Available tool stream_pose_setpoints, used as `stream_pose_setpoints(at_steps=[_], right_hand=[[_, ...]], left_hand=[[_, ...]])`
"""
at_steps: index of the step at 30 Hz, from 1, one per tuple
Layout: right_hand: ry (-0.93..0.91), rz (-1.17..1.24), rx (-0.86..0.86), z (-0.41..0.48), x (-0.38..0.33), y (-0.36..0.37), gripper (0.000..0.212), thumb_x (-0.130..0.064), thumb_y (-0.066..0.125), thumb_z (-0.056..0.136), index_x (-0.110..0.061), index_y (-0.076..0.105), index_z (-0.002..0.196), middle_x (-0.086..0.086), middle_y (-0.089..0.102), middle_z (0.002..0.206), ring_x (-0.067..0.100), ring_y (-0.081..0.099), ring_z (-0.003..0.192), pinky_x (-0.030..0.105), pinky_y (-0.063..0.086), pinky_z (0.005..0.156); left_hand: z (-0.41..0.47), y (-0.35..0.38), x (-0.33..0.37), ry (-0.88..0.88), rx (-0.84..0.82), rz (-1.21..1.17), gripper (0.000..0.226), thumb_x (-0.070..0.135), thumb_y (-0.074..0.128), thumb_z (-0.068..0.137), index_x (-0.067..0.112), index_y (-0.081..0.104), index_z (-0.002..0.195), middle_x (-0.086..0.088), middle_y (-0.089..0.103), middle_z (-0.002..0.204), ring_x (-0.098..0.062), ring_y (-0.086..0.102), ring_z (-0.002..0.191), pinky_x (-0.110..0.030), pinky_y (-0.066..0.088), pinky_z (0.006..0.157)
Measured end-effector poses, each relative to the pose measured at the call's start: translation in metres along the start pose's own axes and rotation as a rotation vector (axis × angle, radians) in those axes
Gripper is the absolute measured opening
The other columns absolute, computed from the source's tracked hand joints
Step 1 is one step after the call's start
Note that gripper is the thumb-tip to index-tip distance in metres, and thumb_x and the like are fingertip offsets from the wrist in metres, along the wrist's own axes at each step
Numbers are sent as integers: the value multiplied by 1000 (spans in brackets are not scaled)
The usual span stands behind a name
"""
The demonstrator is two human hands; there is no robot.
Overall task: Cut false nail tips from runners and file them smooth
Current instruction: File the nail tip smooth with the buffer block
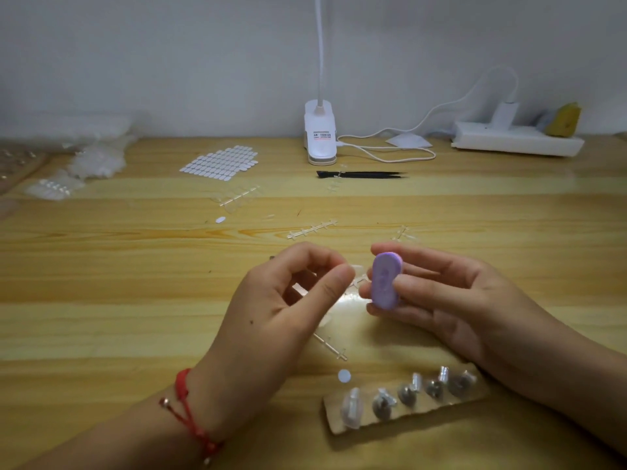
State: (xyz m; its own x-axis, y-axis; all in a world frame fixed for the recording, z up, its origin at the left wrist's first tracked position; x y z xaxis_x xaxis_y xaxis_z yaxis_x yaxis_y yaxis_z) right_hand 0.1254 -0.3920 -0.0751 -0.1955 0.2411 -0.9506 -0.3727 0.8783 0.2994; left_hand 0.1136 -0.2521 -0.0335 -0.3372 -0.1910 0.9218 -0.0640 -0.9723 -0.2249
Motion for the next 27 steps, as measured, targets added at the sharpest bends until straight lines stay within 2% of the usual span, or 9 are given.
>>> stream_pose_setpoints(at_steps=[3,6,10,14,17,20,24,27], right_hand=[[11,-87,-12,-3,1,4,47,-28,87,61,-24,76,106,15,73,105,29,71,97,26,57,76],[17,-141,-31,-5,1,7,56,-39,89,56,-27,75,108,14,74,103,25,73,90,23,56,74],[13,-138,-51,-6,-1,10,55,-38,88,57,-27,75,109,13,75,99,18,73,84,22,56,71],[16,-203,-80,-6,-1,13,52,-44,87,59,-31,75,108,9,75,99,18,72,84,22,56,71],[-5,-162,-52,-5,-3,9,50,-43,87,57,-30,76,104,7,76,99,16,73,84,21,56,70],[16,-189,-90,-6,-1,12,48,-42,85,60,-32,76,105,8,75,100,17,73,83,21,56,69],[-4,-140,-57,-5,-2,9,42,-36,83,60,-31,77,101,7,76,98,14,73,82,20,56,68],[-13,-139,-50,-4,-1,8,47,-38,85,58,-29,77,103,7,76,98,13,73,83,19,56,69]], left_hand=[[-3,-3,6,74,35,211,11,34,59,82,25,63,77,16,56,70,0,51,70,-7,34,68],[-4,-3,7,87,44,304,11,38,57,83,31,60,76,24,54,74,-4,51,79,-11,32,77],[-4,-2,8,94,32,318,11,41,58,83,33,59,76,24,53,75,-4,50,80,-10,31,76],[-5,2,7,86,3,293,18,49,49,79,34,57,74,23,54,79,-8,50,82,-25,35,80],[-4,5,4,58,-31,280,17,47,53,79,32,58,72,21,54,76,-10,50,82,-30,36,80],[-3,0,4,45,9,246,12,36,56,81,29,58,71,20,54,73,-9,50,79,-27,35,77],[-5,8,10,100,-46,326,16,41,56,81,28,57,72,21,54,75,-7,50,78,-23,34,76],[-4,0,11,96,26,298,12,32,57,83,26,58,73,19,53,72,-8,50,74,-15,34,75]])
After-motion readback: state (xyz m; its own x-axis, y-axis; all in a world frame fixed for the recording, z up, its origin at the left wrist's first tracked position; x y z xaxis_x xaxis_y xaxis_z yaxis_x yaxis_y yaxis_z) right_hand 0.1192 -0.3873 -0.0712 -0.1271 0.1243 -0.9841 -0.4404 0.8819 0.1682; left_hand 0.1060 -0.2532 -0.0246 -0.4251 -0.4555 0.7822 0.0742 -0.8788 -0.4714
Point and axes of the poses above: each hand's wrist, its own z-axis towards the middle knuckle, its own y-axis out of the palm, x = y × z, the point moved 10 cm from there along z, towards the middle knuckle
